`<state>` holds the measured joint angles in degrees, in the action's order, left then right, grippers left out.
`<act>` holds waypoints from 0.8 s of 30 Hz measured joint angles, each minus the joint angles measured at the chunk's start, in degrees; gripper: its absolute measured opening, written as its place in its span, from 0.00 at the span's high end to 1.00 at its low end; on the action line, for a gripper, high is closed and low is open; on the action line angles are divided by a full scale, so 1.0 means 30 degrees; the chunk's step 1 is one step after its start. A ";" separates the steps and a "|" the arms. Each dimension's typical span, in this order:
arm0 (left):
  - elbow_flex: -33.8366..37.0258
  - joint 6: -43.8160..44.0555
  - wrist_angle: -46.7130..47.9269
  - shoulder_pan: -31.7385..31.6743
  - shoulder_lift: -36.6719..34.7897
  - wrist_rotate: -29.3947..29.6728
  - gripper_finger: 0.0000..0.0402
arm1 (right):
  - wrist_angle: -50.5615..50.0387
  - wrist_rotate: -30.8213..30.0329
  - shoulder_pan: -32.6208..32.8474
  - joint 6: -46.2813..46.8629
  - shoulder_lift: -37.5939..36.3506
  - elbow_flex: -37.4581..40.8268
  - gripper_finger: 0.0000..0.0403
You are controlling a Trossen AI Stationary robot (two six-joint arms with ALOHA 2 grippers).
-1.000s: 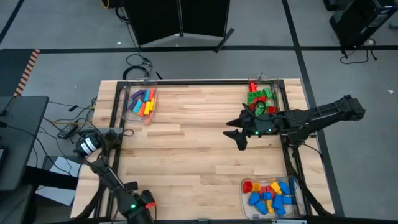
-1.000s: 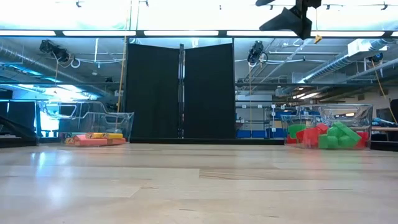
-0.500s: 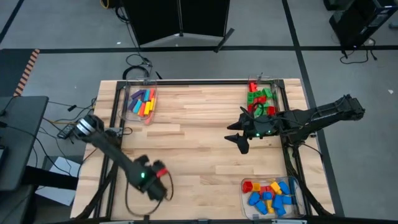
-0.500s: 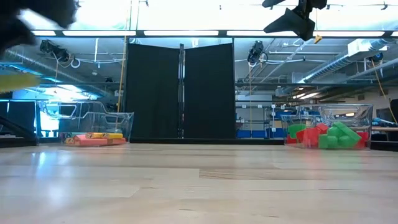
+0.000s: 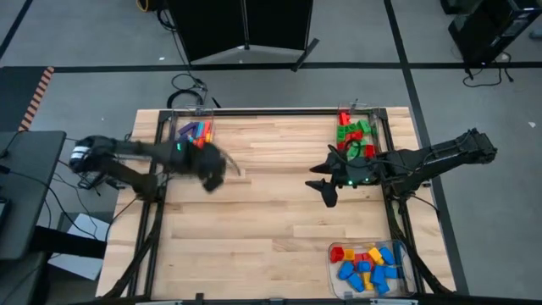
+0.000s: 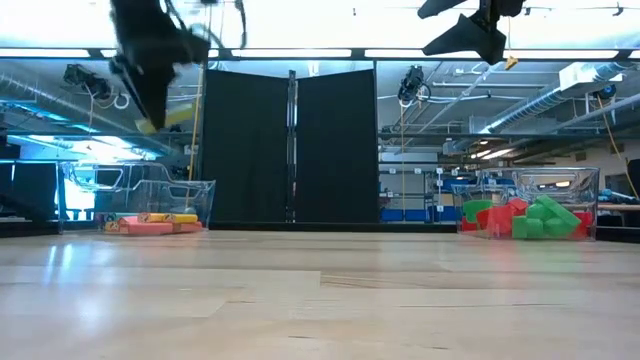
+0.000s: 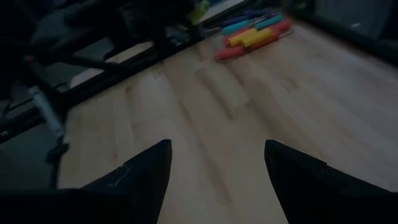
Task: Sort blocks by size
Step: Put the light green block into the top left transparent bin
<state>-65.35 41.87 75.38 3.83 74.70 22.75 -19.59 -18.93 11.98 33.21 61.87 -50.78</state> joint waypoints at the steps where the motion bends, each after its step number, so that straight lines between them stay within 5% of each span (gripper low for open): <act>1: 0.0377 -0.0873 -0.0302 -0.1466 -0.0357 0.0002 0.71 | 0.0013 -0.0403 -0.0003 0.0000 0.0000 0.0000 0.34; 8: 0.2861 -0.6381 -0.4796 -1.1611 -0.1016 -0.3206 0.71 | 0.0034 -0.3233 -0.0510 0.0000 0.0000 0.0000 0.34; 13: 0.3994 -0.7488 -0.7239 -1.6908 -0.0342 -0.5278 0.71 | 0.0028 -0.3391 -0.1394 0.0001 0.0000 0.0000 0.34; 18: 0.4010 -0.8909 -0.7755 -1.9752 0.0932 -0.6341 0.71 | 0.0055 -0.3391 -0.2561 0.0007 0.0000 0.0000 0.34; 24: 0.4003 -1.0037 -0.9069 -2.0413 0.2560 -0.7969 0.68 | 0.0065 -0.3391 -0.3726 0.0007 0.0000 0.0000 0.34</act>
<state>-53.34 11.76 48.17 -57.41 82.38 -1.16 -19.40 -29.10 0.80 33.23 61.87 -50.78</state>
